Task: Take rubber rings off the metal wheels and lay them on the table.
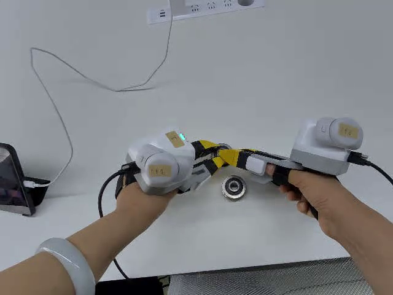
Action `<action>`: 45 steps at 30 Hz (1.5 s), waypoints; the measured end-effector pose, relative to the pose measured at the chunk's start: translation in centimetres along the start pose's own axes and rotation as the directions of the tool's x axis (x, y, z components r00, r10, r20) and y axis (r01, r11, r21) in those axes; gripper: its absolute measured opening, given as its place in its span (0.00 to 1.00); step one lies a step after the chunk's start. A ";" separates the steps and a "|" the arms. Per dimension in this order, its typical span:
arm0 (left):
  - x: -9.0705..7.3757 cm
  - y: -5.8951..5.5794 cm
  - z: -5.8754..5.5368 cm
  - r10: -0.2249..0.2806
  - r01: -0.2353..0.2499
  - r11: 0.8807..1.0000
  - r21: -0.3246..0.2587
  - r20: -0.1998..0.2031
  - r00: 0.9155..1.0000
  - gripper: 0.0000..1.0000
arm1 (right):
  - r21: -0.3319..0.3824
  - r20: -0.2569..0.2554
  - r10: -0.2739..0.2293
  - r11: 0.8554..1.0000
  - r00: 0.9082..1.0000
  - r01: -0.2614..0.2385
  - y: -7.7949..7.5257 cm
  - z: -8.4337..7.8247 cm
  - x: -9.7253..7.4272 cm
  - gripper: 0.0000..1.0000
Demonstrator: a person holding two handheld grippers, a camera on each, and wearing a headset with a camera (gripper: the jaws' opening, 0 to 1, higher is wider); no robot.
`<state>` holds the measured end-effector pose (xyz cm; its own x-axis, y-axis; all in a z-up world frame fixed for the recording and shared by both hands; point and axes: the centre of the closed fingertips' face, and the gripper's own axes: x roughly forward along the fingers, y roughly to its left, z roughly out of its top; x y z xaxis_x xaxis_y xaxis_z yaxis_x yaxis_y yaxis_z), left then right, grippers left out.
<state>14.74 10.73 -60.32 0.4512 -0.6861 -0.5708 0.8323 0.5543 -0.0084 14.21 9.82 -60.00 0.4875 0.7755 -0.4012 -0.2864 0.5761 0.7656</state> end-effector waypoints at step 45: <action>0.0 -0.1 0.1 -0.004 0.004 1.000 -0.002 0.000 1.000 0.13 | 0.026 -0.016 0.011 1.000 1.000 -0.010 0.6 -0.2 0.2 0.34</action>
<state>14.65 10.64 -60.27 0.4479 -0.6885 -0.5704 0.8333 0.5527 -0.0127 13.99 10.43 -59.69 0.4708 0.7858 -0.4011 -0.2698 0.5611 0.7825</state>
